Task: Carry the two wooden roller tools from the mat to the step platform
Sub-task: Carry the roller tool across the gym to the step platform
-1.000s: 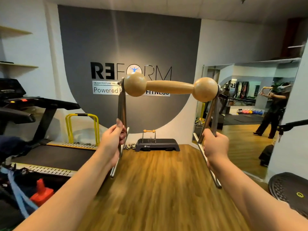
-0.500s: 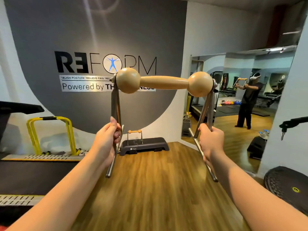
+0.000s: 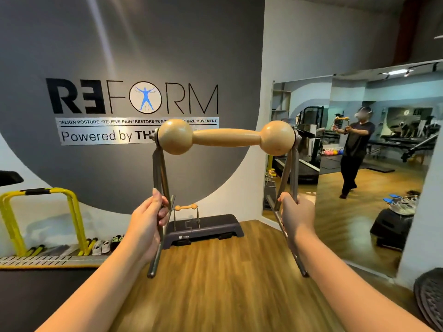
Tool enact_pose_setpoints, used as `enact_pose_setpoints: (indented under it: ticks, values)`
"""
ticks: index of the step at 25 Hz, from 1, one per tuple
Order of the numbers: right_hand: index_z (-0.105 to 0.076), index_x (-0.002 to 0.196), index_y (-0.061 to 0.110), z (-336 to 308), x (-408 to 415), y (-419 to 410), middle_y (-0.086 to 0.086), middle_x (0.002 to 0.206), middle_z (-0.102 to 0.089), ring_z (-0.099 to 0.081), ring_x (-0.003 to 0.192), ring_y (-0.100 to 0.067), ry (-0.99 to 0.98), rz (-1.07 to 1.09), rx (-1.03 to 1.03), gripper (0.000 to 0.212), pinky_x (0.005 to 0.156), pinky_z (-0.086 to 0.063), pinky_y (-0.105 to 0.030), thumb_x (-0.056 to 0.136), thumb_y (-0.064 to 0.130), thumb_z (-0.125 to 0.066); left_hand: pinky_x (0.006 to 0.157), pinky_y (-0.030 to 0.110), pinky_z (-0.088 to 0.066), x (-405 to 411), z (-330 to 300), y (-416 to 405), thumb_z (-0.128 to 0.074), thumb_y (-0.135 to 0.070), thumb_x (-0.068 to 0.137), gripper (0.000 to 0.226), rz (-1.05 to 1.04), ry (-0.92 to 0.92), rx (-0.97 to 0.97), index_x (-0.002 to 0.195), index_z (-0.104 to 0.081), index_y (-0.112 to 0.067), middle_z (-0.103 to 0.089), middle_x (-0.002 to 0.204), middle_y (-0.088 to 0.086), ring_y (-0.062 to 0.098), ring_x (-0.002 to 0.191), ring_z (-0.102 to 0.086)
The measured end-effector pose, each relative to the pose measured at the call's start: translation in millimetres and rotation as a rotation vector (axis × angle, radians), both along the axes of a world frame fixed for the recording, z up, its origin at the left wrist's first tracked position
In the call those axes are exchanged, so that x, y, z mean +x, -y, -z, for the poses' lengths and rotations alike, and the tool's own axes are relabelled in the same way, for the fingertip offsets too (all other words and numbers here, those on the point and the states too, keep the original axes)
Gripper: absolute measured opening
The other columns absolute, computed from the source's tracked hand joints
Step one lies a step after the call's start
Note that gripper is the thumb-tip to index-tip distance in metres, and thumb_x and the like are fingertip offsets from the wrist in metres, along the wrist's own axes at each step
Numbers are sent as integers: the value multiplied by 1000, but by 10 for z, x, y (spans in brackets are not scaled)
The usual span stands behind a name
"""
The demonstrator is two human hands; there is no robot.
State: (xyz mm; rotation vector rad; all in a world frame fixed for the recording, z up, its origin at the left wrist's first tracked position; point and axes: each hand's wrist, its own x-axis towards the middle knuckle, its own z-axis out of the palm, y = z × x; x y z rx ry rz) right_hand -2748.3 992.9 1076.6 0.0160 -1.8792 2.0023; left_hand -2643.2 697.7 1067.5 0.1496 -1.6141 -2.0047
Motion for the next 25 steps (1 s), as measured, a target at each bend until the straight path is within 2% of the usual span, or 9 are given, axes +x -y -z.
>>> enact_pose_setpoints:
  ticks: [3,8,12,18,20,25]
  values:
    - [-62,67,12,-25,-907,125,-5,61,-56,-54,63,-26,-3,-4,38,28,59,-42,-36,92,25,-63,54,27,-31,-837,-11,69,-54,-60,91,50,-43,2,16,93,-61,-10,-41,63,-4,10,56,-36]
    - [-63,64,14,114,-2129,365,0,57,-57,-57,65,-25,-13,-43,40,30,60,-45,-39,93,22,-63,59,30,-31,-2032,172,314,-55,-61,92,50,-73,31,45,96,-64,-11,-42,64,-5,9,56,-37]
    - [-59,60,12,248,-3167,700,-5,58,-53,-48,60,-23,-17,-54,57,33,56,-37,-37,92,22,-62,58,28,-33,-3097,336,681,-56,-56,95,46,-32,22,89,97,-64,-11,-43,64,-5,9,55,-38]
    - [-46,55,22,173,-4684,1391,14,44,-39,-37,56,-18,-4,-43,29,33,52,-31,-34,85,24,-60,58,27,-32,-4784,322,1477,-58,-48,97,36,90,-38,144,91,-62,-13,-40,67,-3,9,56,-38]
    - [-46,57,21,133,-5216,1623,13,45,-39,-38,56,-18,-1,-17,21,30,51,-31,-33,82,27,-60,60,28,-33,-5367,237,1717,-57,-48,98,35,106,-23,130,93,-61,-13,-42,66,-5,9,57,-38]
    - [-51,61,21,143,-6379,2043,6,56,-48,-42,61,-18,28,19,34,31,54,-36,-32,91,22,-60,67,31,-33,-6544,200,2124,-55,-58,92,47,106,24,100,96,-59,-11,-41,65,-6,10,60,-35]
